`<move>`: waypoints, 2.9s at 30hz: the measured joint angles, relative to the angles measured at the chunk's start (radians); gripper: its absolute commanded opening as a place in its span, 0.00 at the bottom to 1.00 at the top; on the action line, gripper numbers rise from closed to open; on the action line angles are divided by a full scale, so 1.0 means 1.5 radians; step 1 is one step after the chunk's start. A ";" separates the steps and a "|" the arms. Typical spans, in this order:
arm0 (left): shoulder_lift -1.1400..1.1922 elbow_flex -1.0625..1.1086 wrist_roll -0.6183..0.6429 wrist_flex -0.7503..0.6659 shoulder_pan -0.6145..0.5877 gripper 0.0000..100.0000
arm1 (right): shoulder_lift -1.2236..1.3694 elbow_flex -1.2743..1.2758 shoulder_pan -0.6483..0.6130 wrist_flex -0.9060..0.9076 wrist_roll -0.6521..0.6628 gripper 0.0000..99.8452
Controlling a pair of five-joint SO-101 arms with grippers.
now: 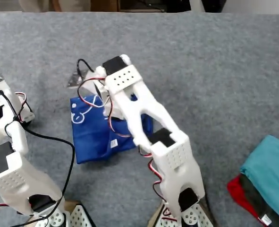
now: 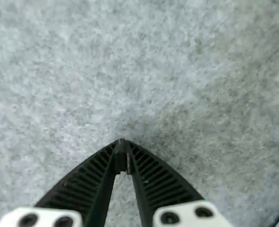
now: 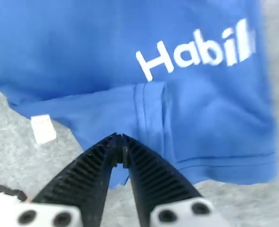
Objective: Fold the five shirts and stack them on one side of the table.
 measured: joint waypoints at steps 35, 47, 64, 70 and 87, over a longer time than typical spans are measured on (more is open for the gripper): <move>0.000 0.000 0.002 -0.003 0.000 0.02 | 0.176 -0.089 -0.018 0.001 0.000 0.01; 0.000 0.000 0.002 -0.003 0.000 0.02 | -0.077 0.162 0.097 0.001 0.004 0.01; 0.000 0.000 0.002 -0.003 0.000 0.02 | -0.369 0.437 0.099 -0.011 0.018 0.01; 0.000 0.000 0.002 -0.003 0.000 0.02 | -0.211 0.207 0.100 -0.035 -0.015 0.01; 0.000 0.000 0.002 -0.003 0.000 0.02 | 0.164 -0.149 0.052 0.000 -0.055 0.01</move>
